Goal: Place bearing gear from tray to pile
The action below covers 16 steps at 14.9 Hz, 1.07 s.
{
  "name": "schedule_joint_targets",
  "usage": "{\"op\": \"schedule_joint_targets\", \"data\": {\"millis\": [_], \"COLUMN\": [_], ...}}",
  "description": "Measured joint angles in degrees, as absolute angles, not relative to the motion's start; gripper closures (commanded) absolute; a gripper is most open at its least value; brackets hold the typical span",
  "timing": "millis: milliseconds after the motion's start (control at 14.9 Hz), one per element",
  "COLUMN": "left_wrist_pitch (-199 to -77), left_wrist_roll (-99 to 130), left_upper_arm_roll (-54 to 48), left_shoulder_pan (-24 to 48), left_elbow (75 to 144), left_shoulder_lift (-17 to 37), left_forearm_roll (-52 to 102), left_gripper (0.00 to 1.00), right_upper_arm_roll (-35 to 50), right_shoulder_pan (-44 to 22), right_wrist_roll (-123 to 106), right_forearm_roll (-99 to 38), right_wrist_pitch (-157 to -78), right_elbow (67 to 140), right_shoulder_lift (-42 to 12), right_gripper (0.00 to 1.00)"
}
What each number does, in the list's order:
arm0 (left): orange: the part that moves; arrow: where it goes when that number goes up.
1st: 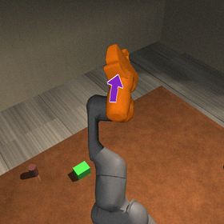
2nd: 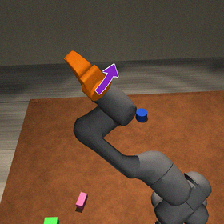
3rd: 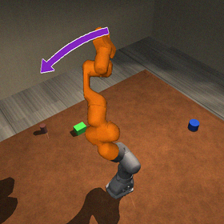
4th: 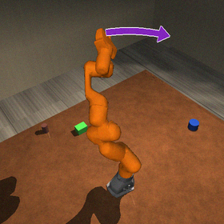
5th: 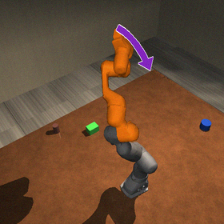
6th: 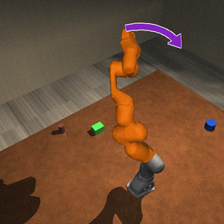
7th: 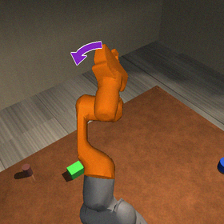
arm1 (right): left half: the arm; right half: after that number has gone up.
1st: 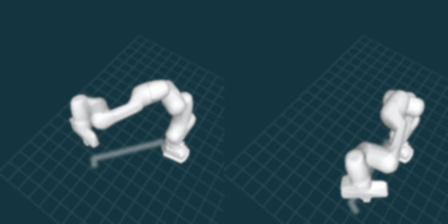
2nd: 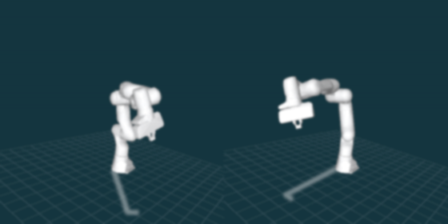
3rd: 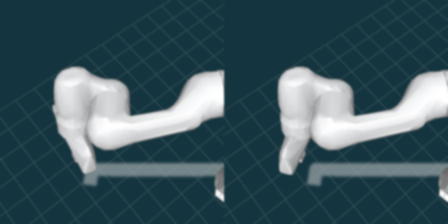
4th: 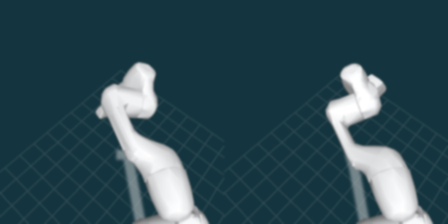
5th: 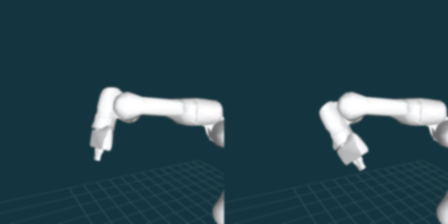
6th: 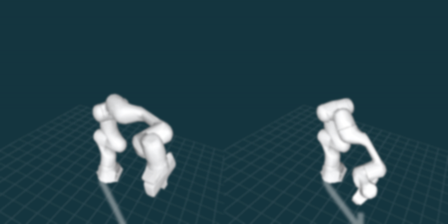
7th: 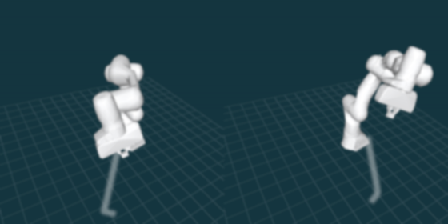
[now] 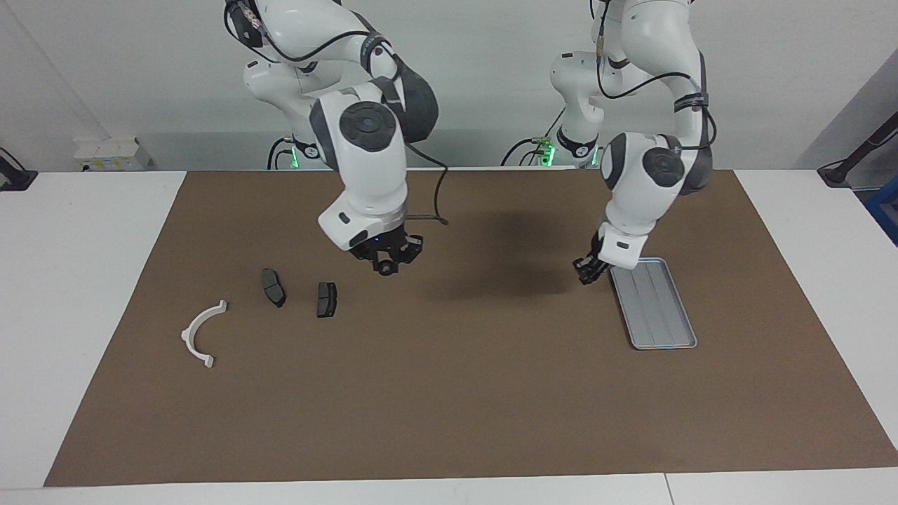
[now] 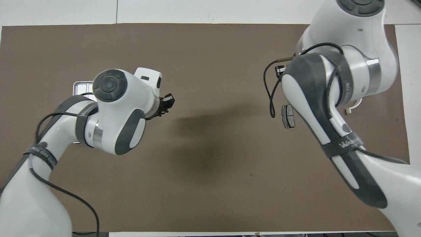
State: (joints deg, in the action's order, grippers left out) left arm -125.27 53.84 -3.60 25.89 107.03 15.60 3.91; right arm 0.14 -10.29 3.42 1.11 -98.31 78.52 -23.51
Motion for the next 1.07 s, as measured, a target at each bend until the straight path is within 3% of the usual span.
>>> {"op": "schedule_joint_targets", "data": {"millis": [335, 604, 805, 872, 939, 1006, 1073], "left_wrist_pitch": [-129.8, -130.7, -131.8, -132.2, -132.4, -132.4, -132.2], "left_wrist_roll": [63.4, 63.5, 63.5, 63.6, 63.7, 63.7, 63.8], "left_upper_arm_roll": [-3.5, -2.6, -2.8, -2.9, -2.9, -2.9, -2.8], "left_shoulder_pan": [33.5, 33.3, 33.5, 33.5, 33.5, 33.5, 33.5], "left_elbow": [103.2, 103.3, 104.4, 104.8, 105.0, 105.0, 105.0], "left_shoulder_lift": [24.8, 25.2, 25.2, 25.2, 25.2, 25.1, 25.1], "left_forearm_roll": [2.6, 2.6, 2.6, 2.6, 2.6, 2.6, 2.6], "left_gripper": [0.85, 0.85, 0.81, 0.53, 0.18, 0.0, 0.0], "right_upper_arm_roll": [0.1, 0.1, 0.1, 0.1, 0.2, 0.2, 0.2], "right_shoulder_pan": [-2.2, -0.7, 0.7, 0.9, 0.9, 0.9, 0.9], "right_wrist_roll": [-8.7, -10.8, -12.4, -12.6, -12.6, -12.6, -12.6], "right_forearm_roll": [1.5, 1.9, 1.9, 1.9, 1.9, 1.9, 1.9], "right_wrist_pitch": [-117.7, -127.2, -129.9, -130.1, -130.3, -130.6, -130.7], "right_elbow": [90.3, 94.4, 94.5, 94.5, 94.5, 94.6, 94.6], "right_shoulder_lift": [-25.8, -29.7, -32.2, -32.5, -32.5, -32.6, -32.6], "right_gripper": [1.0, 1.0, 1.0, 1.0, 1.0, 1.0, 1.0]}}
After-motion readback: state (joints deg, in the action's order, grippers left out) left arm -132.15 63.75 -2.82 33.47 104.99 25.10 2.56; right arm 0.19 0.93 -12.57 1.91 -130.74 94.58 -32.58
